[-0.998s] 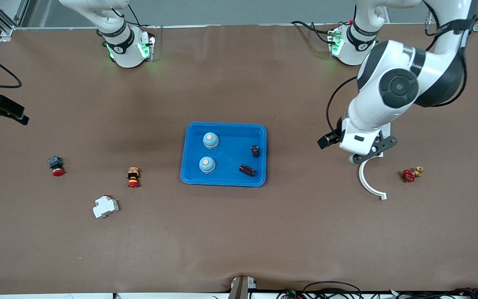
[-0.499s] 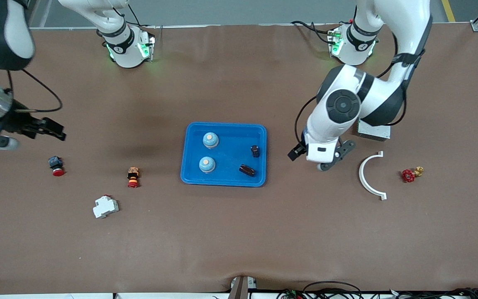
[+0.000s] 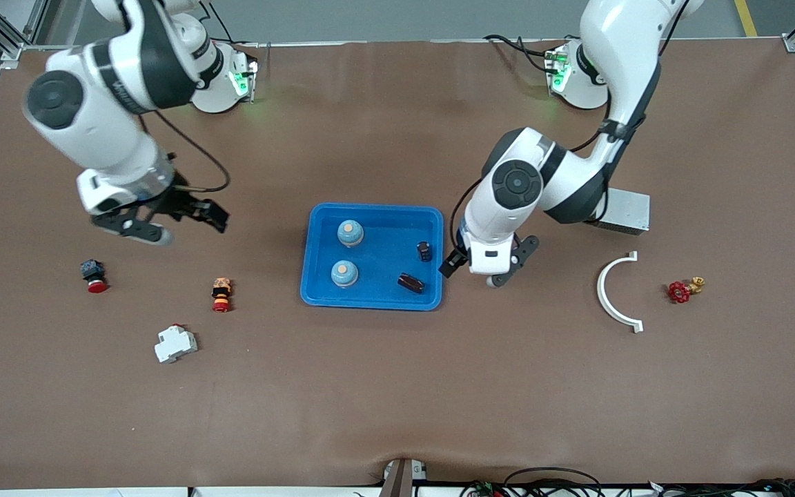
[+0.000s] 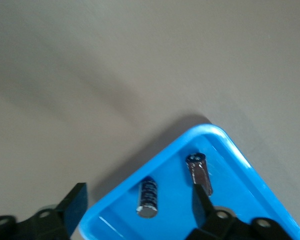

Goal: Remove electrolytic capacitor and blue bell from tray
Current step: 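Grasp a capacitor with the left gripper while the right gripper grasps a bell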

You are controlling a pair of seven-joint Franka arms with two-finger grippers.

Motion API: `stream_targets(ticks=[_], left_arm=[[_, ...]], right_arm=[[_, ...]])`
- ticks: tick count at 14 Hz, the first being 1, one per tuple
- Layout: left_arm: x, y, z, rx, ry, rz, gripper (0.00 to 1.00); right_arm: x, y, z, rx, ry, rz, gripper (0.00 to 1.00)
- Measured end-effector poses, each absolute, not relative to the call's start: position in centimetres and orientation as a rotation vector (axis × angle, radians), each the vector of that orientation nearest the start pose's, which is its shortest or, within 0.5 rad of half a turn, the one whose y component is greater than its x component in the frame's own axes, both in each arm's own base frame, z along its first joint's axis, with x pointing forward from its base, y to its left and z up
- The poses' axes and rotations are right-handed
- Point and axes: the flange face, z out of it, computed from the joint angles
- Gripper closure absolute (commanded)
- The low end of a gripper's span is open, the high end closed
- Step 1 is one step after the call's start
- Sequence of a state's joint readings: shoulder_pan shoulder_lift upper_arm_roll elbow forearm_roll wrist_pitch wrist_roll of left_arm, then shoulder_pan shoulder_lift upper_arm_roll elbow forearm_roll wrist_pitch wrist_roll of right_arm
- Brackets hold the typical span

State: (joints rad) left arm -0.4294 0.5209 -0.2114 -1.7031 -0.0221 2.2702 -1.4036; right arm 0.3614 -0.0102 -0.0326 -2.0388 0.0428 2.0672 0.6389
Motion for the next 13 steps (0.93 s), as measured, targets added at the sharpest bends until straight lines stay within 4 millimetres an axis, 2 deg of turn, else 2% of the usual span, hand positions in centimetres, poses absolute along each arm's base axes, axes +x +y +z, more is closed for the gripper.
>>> stream_targets(ticks=[2, 3, 7, 9, 11, 13], left_arm=[[54.6, -40.6, 28.4, -3.005, -1.268, 0.123, 0.18], [54.3, -41.2, 27.5, -3.010, -1.258, 0.128, 0.20], [52.1, -43.6, 23.4, -3.004, -1.202, 0.175, 0.25], [50.9, -44.9, 22.0, -2.987, -1.205, 0.195, 0.28], [49.9, -46.0, 21.1, -2.972, -1.223, 0.205, 0.31], [49.6, -46.3, 20.4, -2.962, -1.238, 0.211, 0.35]], right_arm=[[51.6, 21.5, 43.6, -3.027, 0.585, -0.035, 0.00], [51.6, 23.1, 42.3, -3.012, 0.634, -0.044, 0.00], [52.9, 29.7, 33.8, -2.929, 0.783, -0.096, 0.00], [54.6, 31.5, 30.7, -2.920, 0.824, -0.095, 0.00], [56.8, 32.9, 28.7, -2.916, 0.846, -0.095, 0.00], [58.2, 34.4, 26.5, -2.922, 0.849, -0.088, 0.00]])
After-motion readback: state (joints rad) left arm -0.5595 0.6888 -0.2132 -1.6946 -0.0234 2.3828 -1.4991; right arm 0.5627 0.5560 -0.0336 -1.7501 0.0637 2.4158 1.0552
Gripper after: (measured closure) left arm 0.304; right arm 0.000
